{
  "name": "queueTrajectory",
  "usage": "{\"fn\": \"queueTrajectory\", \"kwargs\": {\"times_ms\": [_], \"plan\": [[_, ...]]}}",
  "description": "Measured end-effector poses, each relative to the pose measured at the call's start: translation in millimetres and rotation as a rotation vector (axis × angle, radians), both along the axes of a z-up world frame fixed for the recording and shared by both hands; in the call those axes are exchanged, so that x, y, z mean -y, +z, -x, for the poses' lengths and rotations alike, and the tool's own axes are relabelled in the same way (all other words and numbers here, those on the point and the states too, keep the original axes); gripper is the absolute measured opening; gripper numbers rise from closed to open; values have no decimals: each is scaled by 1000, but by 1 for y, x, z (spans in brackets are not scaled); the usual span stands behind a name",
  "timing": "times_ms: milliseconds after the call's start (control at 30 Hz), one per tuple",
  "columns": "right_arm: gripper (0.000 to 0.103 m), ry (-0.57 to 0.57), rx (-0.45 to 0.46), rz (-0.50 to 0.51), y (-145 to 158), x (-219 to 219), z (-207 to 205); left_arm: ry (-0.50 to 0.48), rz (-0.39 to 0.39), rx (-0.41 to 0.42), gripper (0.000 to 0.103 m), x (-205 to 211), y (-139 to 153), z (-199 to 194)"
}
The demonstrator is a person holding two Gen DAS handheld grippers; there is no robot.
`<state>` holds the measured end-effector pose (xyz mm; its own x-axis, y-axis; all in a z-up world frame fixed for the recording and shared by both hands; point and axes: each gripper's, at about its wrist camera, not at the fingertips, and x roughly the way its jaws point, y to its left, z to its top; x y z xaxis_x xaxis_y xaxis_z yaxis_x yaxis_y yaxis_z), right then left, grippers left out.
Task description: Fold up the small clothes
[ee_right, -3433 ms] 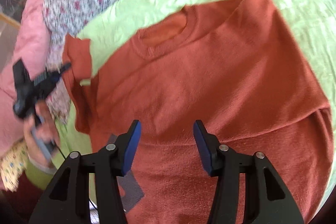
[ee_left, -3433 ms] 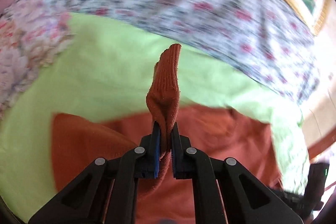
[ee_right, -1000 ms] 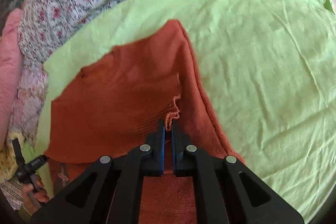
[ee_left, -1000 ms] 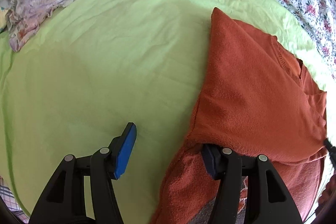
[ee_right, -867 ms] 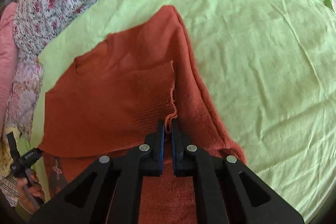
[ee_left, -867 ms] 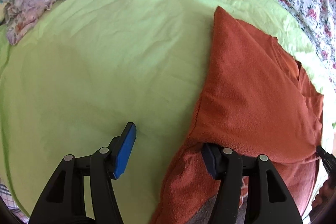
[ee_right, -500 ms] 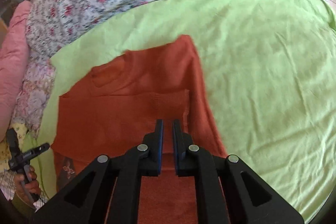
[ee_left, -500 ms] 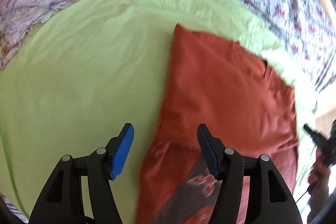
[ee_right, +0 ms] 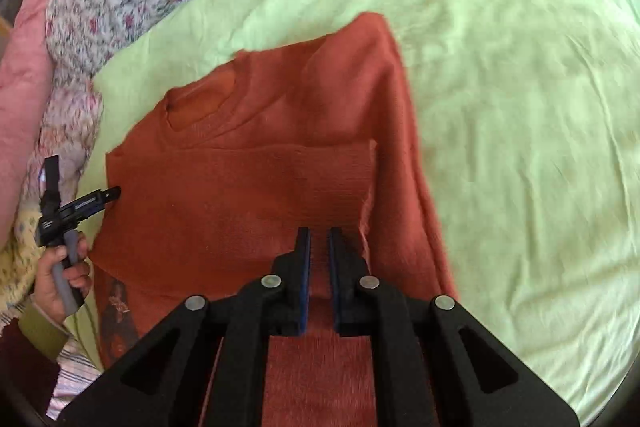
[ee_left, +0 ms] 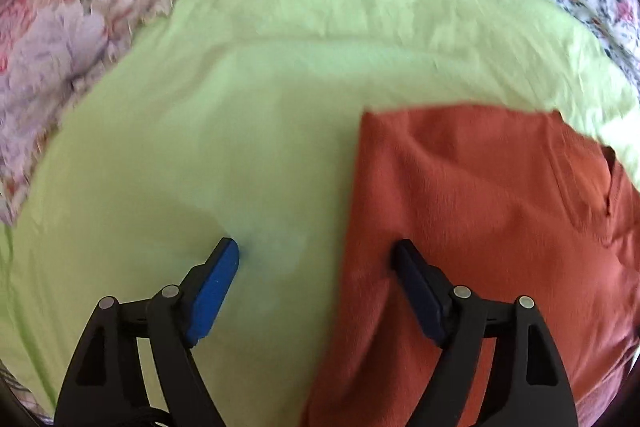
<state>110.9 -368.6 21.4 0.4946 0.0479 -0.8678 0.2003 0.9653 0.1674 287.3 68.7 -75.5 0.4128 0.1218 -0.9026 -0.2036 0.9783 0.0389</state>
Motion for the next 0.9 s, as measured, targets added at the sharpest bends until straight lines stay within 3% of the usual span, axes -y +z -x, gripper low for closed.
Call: {"fn": "queueTrajectory", "kwargs": {"times_ms": [133,200,267,500,667,900], "plan": [[12,3,31,31,18,-8,27,17,7,14,64,-8,21,11],[32,-19,47,11,25,-10,41,-16,38,25,64,-10,32,38],[45,-34,64,-5,30,-11,60,-49,75,35,65,-10,39,71],[45,-17,38,-28,30,-24,124,-105,215,-35,65,-12,26,199],[46,-2,7,-39,26,-25,172,-129,257,-91,65,-25,11,278],[47,-48,-70,-85,4,-15,237,-103,331,-163,65,-40,-18,353]]}}
